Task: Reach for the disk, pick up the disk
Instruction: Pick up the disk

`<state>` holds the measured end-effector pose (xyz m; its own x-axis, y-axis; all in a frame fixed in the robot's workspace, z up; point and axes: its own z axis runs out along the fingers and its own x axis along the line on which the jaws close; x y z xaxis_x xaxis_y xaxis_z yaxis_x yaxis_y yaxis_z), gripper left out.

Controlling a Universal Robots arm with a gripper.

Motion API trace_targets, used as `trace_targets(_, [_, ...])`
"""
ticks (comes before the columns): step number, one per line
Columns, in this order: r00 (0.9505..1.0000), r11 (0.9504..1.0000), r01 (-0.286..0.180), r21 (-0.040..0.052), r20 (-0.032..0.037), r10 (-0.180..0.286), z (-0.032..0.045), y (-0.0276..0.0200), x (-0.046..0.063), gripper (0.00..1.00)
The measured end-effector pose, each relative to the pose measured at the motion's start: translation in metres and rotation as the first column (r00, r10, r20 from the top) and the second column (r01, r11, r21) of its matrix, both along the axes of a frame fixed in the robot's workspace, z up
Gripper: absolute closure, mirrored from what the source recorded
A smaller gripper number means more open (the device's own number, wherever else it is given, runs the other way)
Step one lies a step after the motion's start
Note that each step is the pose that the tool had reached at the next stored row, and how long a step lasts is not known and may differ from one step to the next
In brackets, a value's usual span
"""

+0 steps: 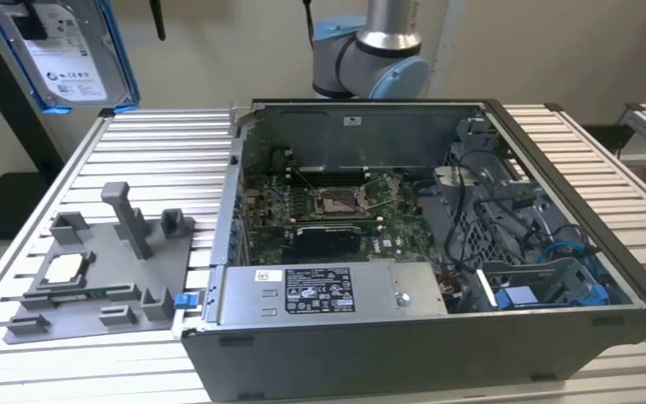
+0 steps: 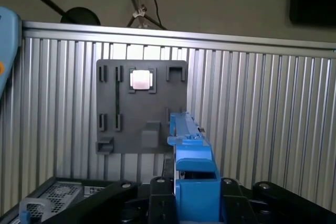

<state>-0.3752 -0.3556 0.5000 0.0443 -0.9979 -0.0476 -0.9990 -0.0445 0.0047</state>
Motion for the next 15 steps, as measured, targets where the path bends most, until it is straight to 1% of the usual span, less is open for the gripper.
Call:
trace_targets(8, [1.0000,1.0000,0.000,0.0000,-0.0011,0.000,0.0000,-0.0002,0.019,1.00])
trace_targets(15, [1.0000,1.0000,0.000,0.0000,-0.0048,0.000,0.0000,-0.0014,0.040,1.00])
